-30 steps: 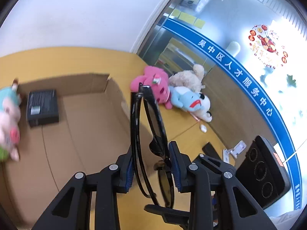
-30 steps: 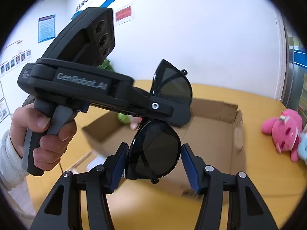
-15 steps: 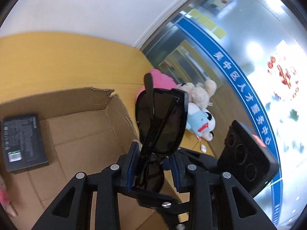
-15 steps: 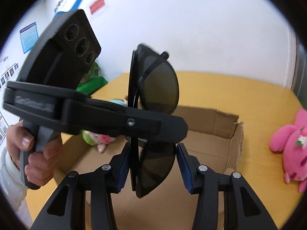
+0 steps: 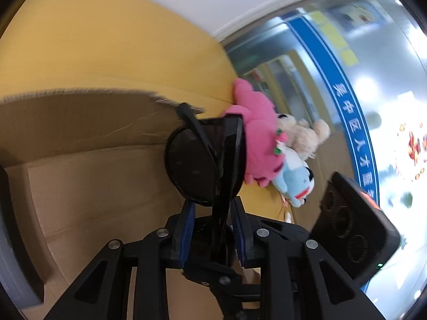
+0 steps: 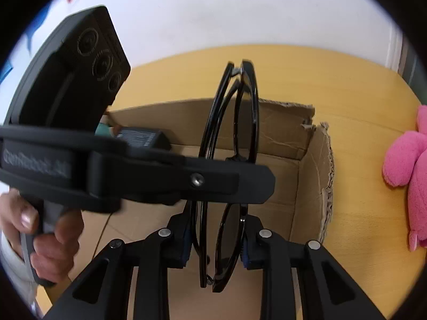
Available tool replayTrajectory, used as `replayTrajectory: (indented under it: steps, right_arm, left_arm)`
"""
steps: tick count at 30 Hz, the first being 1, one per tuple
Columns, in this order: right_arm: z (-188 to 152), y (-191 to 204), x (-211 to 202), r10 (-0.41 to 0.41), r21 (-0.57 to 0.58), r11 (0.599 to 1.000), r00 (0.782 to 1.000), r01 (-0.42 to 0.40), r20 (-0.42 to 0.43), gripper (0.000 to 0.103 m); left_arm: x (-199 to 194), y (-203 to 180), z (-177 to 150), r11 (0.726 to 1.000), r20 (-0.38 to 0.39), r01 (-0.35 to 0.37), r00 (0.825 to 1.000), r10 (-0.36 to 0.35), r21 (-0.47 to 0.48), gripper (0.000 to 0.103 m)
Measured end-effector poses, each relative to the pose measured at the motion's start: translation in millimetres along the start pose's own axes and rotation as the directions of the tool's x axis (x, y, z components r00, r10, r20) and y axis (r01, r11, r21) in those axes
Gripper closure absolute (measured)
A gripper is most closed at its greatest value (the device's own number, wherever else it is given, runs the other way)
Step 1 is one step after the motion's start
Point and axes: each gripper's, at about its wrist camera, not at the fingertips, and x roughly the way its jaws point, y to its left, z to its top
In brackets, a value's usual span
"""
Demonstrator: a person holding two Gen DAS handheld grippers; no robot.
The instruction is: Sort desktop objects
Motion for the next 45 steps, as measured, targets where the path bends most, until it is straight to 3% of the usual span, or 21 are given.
replayTrajectory:
  steps: [5, 10, 14, 15, 18, 27, 30, 34, 38, 41, 45]
  right_arm:
    - [6, 10, 14, -0.017, 0.0, 1.0, 0.998, 0.017, -0.054, 0.076]
    - [4, 26, 19, -0.064, -0.023, 0.998, 0.996, 0.062, -0.061, 0.076]
    - [3, 38, 13, -0.148, -0.065, 0.987, 0.988, 0.144, -0.052, 0.076]
    - [3, 40, 12, -0.168, -0.074, 0.984, 0.984, 0.164, -0.054, 0.076]
    - [4, 47, 13, -0.228, -0.096, 0.97, 0.972, 0.222, -0.06, 0.077]
    - [-7, 75, 31, -0.308, -0.157, 0.944, 0.947, 0.291, -0.094, 0.076]
    - [-14, 102, 31, -0.309, -0.222, 0.932, 0.949, 0.287, -0.069, 0.074]
    - [-25, 124, 32, -0.262, -0.258, 0.937, 0.962, 0.236, -0.072, 0.052]
    - [-32, 131, 13, -0.175, -0.215, 0.963, 0.983, 0.161, -0.047, 0.042]
    - [-30, 127, 4, -0.131, -0.168, 0.978, 0.991, 0.123, -0.037, 0.04]
    - [-21, 130, 17, -0.051, -0.118, 0.992, 0.995, 0.041, -0.086, 0.041]
  left_arm:
    - [1, 29, 1, 0.995, -0.01, 0.008, 1.0, -0.009, -0.102, 0.077]
    - [1, 32, -1, 0.993, -0.004, 0.028, 1.0, -0.029, -0.112, 0.078]
    - [0, 31, 2, 0.992, -0.005, 0.064, 0.998, -0.065, -0.11, 0.077]
    - [0, 31, 3, 0.992, -0.004, 0.055, 0.998, -0.055, -0.111, 0.076]
    - [-5, 36, 3, 0.991, -0.011, -0.016, 1.0, 0.015, -0.132, 0.058]
    - [-44, 43, -7, 0.984, 0.028, -0.118, 0.992, 0.123, -0.131, 0.052]
    - [-59, 45, -10, 0.982, 0.05, -0.144, 0.987, 0.151, -0.126, 0.052]
    - [-79, 47, -17, 0.98, 0.072, -0.162, 0.983, 0.171, -0.114, 0.052]
    - [-92, 46, -21, 0.979, 0.09, -0.175, 0.979, 0.184, -0.1, 0.052]
    - [-96, 43, -23, 0.978, 0.098, -0.188, 0.976, 0.197, -0.091, 0.052]
    - [-99, 40, -27, 0.978, 0.098, -0.196, 0.974, 0.203, -0.074, 0.052]
